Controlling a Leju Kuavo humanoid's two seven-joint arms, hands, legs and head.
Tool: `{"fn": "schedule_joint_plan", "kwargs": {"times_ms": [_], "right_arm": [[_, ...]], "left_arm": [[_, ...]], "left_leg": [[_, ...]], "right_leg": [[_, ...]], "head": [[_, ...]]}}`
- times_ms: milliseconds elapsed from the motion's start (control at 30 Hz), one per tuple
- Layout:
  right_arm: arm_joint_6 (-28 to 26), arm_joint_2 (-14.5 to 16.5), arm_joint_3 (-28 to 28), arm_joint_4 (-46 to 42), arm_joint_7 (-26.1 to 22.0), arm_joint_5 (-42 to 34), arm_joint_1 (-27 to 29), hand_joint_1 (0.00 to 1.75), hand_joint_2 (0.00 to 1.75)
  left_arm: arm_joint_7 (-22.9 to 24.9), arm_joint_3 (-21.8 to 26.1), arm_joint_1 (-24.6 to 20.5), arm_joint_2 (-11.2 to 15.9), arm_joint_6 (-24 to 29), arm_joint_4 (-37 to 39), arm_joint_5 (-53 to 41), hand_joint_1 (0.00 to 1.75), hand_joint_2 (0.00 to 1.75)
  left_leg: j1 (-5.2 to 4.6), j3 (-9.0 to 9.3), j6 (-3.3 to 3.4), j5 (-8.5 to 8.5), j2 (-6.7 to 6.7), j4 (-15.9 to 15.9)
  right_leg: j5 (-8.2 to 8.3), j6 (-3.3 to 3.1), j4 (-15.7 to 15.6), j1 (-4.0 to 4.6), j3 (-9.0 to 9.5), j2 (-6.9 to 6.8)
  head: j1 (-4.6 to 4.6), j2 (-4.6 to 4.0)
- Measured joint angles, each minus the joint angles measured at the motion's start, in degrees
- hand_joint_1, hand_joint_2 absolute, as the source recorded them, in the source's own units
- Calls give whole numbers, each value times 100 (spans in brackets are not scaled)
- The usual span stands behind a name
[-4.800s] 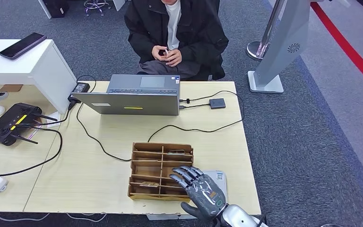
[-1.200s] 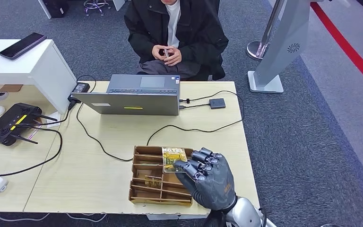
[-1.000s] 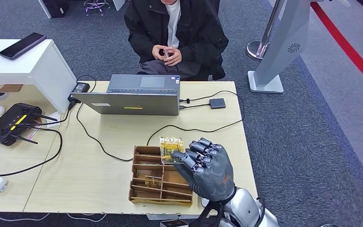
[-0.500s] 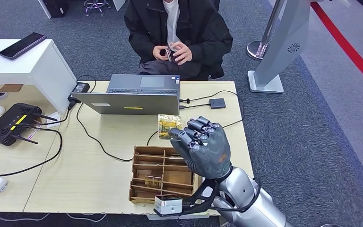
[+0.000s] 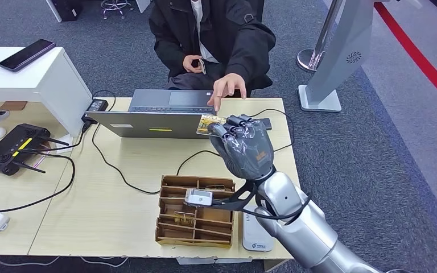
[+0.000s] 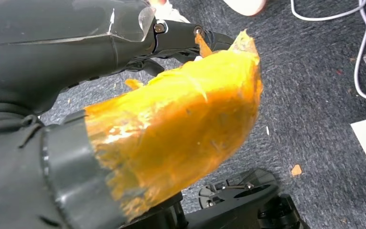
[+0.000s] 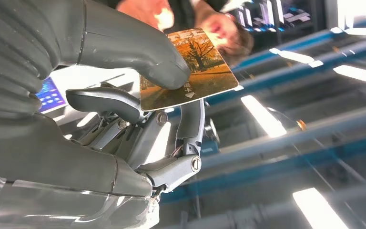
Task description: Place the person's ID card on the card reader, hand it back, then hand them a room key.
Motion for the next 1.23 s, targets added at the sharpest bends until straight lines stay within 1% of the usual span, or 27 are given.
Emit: {"fn": "schedule_joint_plan", "kwargs": {"times_ms": [267,300,333,400,433,467,600,767,900,1100,1233], "right_arm": [[319,138,-78,592,216,32,-410,175,175],[369,159,-90,665,253,44,-458,168,175],[418,179,-100,732,291,56,-503,145,175],[496,219,-119,849,359,75,-570,58,175],[520,236,-127,897,382,83,-590,21,175],[536,252,-133,937,402,87,-604,0,175],[590,291,-143,1024,473,101,-628,0,0],[592,297,-144,1009,496,105,-625,0,0],[562,297,-147,836,506,55,-550,0,0],[354,295,-174,303,296,-481,-146,0,0],[200,282,-193,-37,26,-890,148,0,0]], "left_arm": [[84,-121,-48,13,-58,-8,-65,0,0],[95,-131,-58,14,-66,-10,-72,0,0],[103,-141,-68,15,-71,-12,-78,0,0],[110,-158,-85,16,-77,-16,-89,0,0],[110,-162,-89,17,-78,-17,-91,0,0],[111,-167,-91,19,-78,-17,-94,0,0],[111,-196,-91,28,-78,-17,-94,0,0],[110,-202,-89,35,-77,-17,-77,0,0],[92,-203,-81,40,-68,-17,-27,0,0],[29,-203,-33,43,-38,-17,75,0,0],[-15,-203,16,46,-20,-17,132,0,0]], "left_leg": [[0,0,0,0,0,0],[0,-1,0,0,0,0],[0,-1,0,0,-1,0],[0,0,0,0,-1,0],[0,-1,0,0,-1,0],[0,-1,0,0,-1,0],[0,-1,0,0,-1,0],[0,-1,0,0,0,0],[0,-1,0,0,0,0],[0,-1,0,-1,0,0],[0,-1,-3,-3,0,0]], "right_leg": [[0,0,1,0,-1,0],[0,0,1,0,-1,0],[0,0,1,0,-1,-1],[0,0,1,0,0,-1],[0,0,1,0,0,-1],[0,0,1,0,0,-1],[0,0,1,0,-1,0],[0,0,1,0,-2,0],[0,0,1,0,-3,0],[-2,0,0,0,-4,0],[-3,0,0,0,-6,0]], "head": [[0,0],[0,0],[0,0],[0,0],[0,0],[0,0],[0,0],[0,0],[0,0],[-1,0],[0,0]]}}
